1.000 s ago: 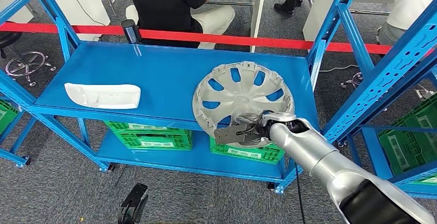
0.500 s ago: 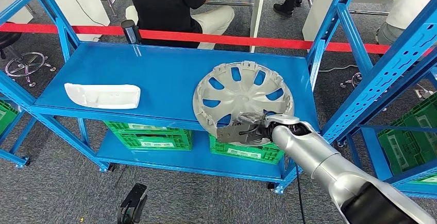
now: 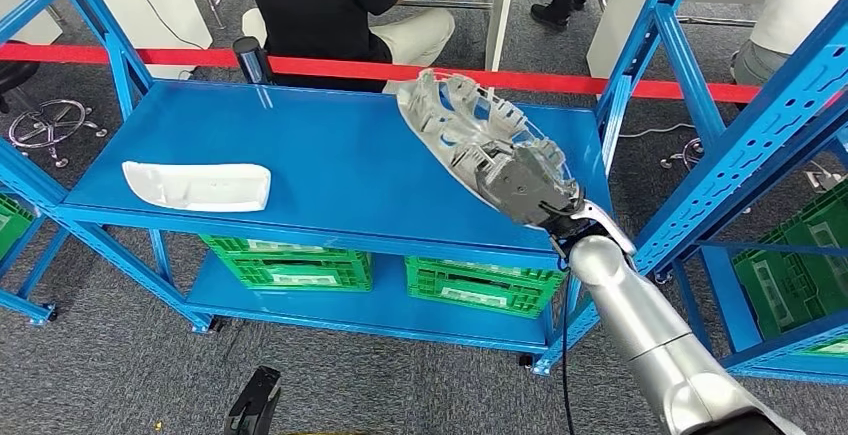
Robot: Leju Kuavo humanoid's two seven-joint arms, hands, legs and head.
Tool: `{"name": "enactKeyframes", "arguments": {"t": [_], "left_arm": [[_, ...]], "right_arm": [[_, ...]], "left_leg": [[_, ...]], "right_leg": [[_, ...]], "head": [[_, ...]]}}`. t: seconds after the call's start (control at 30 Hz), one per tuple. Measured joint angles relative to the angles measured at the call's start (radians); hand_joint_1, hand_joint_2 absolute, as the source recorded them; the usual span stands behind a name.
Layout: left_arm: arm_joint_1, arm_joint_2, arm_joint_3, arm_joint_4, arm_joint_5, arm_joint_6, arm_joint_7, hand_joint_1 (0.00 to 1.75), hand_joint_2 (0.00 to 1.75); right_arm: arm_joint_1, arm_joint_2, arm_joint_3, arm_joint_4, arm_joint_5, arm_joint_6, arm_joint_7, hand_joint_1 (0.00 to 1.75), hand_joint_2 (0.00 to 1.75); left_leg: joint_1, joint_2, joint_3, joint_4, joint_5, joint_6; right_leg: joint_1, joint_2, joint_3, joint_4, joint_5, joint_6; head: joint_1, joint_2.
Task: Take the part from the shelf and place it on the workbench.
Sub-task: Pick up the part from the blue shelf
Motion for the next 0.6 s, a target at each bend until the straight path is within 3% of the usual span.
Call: {"name": "enactKeyframes", "arguments": {"t": [0.23,0.6], "left_arm": [[0.005,-0.007,0.017,0.0,-0.005,0.0,-0.02,0.0,0.0],[0.008,-0.011,0.02,0.0,-0.002,0.0,-0.032,0.0,0.0]], "right_arm": [[0.063,0.027,-0.095,-0.131,-0.045,-0.063,-0.058,1.75,1.75],[0.098,0.044,-0.125,-0.258,-0.083,-0.067,-0.085,1.75,1.75]], "left_leg": [[0.0,0.0,-0.001,0.0,0.0,0.0],[0.0,0.0,-0.002,0.0,0.0,0.0]], "right_leg": [[0.0,0.0,-0.001,0.0,0.0,0.0],[0.0,0.0,-0.002,0.0,0.0,0.0]], "head": [[0.0,0.0],[0.0,0.0]]}}
